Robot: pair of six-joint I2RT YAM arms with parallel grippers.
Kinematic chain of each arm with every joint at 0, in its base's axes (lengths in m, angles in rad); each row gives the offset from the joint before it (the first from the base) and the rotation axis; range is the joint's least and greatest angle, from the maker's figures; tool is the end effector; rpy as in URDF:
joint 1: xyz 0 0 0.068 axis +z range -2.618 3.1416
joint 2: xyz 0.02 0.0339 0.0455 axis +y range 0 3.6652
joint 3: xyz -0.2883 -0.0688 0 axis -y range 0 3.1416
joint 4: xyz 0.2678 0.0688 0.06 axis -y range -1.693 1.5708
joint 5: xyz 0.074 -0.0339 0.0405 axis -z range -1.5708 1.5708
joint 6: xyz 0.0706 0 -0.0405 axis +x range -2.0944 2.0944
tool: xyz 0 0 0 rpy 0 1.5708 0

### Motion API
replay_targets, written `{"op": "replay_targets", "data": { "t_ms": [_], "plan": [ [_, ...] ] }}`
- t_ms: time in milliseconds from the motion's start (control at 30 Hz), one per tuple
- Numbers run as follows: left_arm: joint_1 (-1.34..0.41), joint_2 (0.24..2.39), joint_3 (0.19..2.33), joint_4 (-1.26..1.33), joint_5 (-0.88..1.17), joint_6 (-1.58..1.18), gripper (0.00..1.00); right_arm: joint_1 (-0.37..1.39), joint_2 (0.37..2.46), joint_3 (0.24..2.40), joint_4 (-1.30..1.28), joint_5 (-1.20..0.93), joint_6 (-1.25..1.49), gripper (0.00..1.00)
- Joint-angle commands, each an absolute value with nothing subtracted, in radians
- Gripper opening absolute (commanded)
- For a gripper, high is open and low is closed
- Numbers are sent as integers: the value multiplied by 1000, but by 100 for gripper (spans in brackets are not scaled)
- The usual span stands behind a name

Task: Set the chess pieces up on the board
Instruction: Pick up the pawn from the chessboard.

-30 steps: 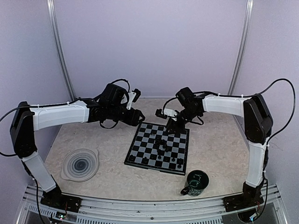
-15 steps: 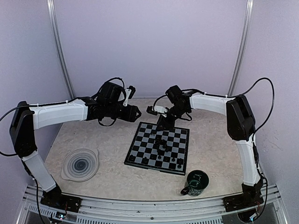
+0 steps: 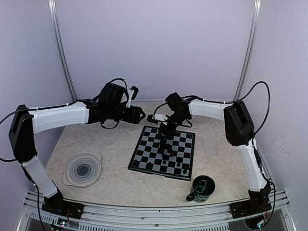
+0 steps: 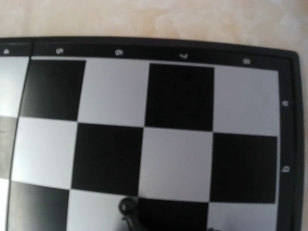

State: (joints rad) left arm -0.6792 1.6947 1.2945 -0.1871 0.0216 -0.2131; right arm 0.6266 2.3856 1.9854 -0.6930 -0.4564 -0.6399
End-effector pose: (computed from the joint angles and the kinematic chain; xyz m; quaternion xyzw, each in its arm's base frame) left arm 0.3461 -0.2814 0.2704 0.2085 0.8565 -0.2123 0.4218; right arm 0.4377 0.3553 0.1402 -0.6032 0.7313 0.2183 0.2319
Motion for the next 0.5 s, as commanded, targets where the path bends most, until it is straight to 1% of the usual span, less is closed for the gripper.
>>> {"op": "replay_targets", "data": {
  "t_ms": [0, 267, 467],
  "plan": [
    [-673, 1670, 1301, -173, 38, -213, 63, 635, 2419, 2021, -722, -468, -667, 46],
    [-670, 1680, 1308, -183, 45, -210, 63, 635, 2435, 2016, -771, -524, -714, 39],
    [-668, 1686, 1314, -193, 45, -210, 64, 635, 2446, 2018, -794, -521, -716, 31]
  ]
}}
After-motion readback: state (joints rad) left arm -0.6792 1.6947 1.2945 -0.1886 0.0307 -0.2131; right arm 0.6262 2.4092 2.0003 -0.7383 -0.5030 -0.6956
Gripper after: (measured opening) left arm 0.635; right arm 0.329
